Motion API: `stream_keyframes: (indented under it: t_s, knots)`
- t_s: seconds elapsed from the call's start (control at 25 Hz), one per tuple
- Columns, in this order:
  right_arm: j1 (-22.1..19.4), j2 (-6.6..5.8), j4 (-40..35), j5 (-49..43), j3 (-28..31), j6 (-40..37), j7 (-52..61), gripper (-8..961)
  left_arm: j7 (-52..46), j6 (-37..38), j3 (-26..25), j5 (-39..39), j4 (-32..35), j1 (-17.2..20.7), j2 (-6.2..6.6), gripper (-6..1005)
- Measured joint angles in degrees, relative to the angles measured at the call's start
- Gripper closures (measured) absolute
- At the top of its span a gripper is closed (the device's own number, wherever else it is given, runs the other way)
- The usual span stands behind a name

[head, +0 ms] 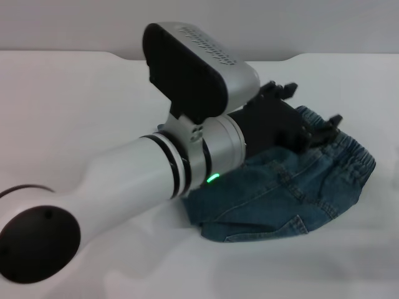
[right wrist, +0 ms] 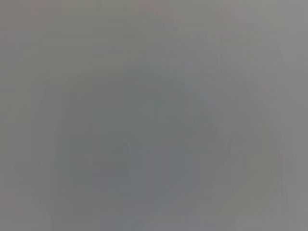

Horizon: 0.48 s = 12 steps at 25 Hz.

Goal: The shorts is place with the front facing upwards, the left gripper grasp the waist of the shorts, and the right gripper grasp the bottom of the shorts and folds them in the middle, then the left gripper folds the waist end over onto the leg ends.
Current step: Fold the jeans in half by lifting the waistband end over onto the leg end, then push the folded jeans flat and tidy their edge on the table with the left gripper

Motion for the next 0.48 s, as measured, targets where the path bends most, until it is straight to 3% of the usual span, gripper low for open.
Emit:
stream_keyframes:
  t_s: [0.12, 0.16, 0.24, 0.32, 0.48]
  knots:
    - [-1.1, 0.01, -0.1, -0.6, 0.0, 3.1, 0.0, 952, 0.5, 1.5, 0.0, 0.0, 0.0, 0.6, 0.05, 173]
    - [-1.5, 0.01, -0.4, -1.0, 0.0, 4.5, -0.1, 953, 4.0, 8.0, 0.0, 0.1, -1.1, 5.3, 0.21, 153]
    - [-1.8, 0.01, -1.2, -2.3, 0.0, 7.0, -0.3, 953, 4.6, 8.8, 0.0, 0.1, -1.2, 5.9, 0.2, 153]
    - [-1.9, 0.01, -1.7, -3.4, 0.0, 9.1, -0.4, 953, 7.9, 14.4, -0.1, 0.1, -1.6, 9.8, 0.23, 154]
    - [-1.9, -0.01, -1.7, -4.3, 0.0, 10.7, -0.5, 953, 8.0, 16.3, -0.4, 0.0, -0.9, 11.0, 0.25, 155]
